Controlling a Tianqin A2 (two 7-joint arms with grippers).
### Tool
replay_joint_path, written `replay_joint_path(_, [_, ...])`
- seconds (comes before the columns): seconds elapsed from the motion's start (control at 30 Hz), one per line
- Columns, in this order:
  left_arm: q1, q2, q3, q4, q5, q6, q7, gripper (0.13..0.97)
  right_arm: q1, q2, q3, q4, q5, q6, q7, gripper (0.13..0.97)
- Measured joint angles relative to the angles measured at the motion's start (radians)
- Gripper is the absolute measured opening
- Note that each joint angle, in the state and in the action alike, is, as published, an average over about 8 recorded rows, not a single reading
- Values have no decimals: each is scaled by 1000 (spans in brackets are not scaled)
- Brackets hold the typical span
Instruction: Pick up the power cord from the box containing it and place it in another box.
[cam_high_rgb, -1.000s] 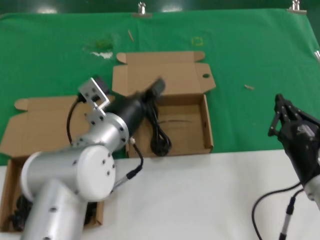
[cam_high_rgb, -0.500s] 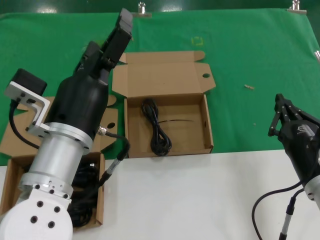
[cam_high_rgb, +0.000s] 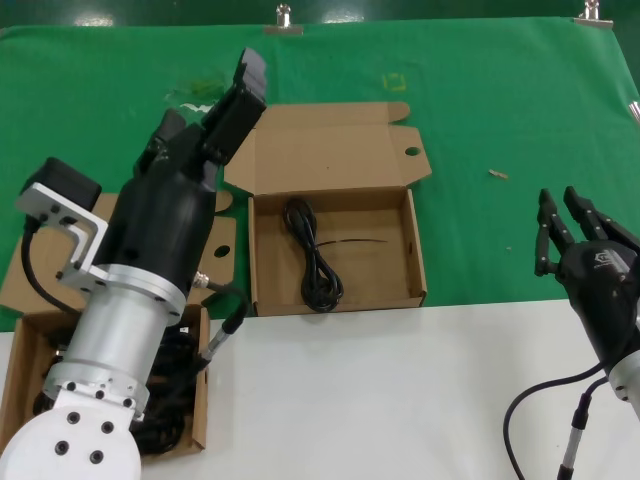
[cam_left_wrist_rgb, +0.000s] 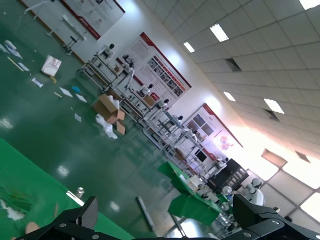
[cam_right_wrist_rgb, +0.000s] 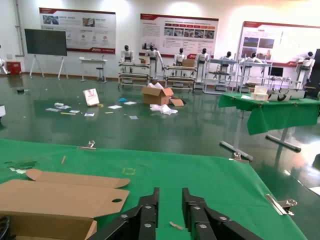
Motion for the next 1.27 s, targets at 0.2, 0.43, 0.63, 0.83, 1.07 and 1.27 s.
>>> replay_joint_path(0.2, [14,0,-2,21,-68,-21,115,957,0,0,0,0,0,0,0,235])
replay_joint_path(0.43, [30,0,-5,47,-149,-47,252,963,0,0,0,0,0,0,0,354])
replay_joint_path(0.63, [44,0,-7,68,-217,-68,369,966,0,0,0,0,0,0,0,480])
replay_joint_path(0.83, [57,0,-9,90,-286,-90,486,966,0,0,0,0,0,0,0,606])
replay_joint_path(1.07, [73,0,-12,115,-366,-115,624,966,0,0,0,0,0,0,0,756])
replay_joint_path(1.27, [84,0,-14,131,-417,-132,710,966,0,0,0,0,0,0,0,836])
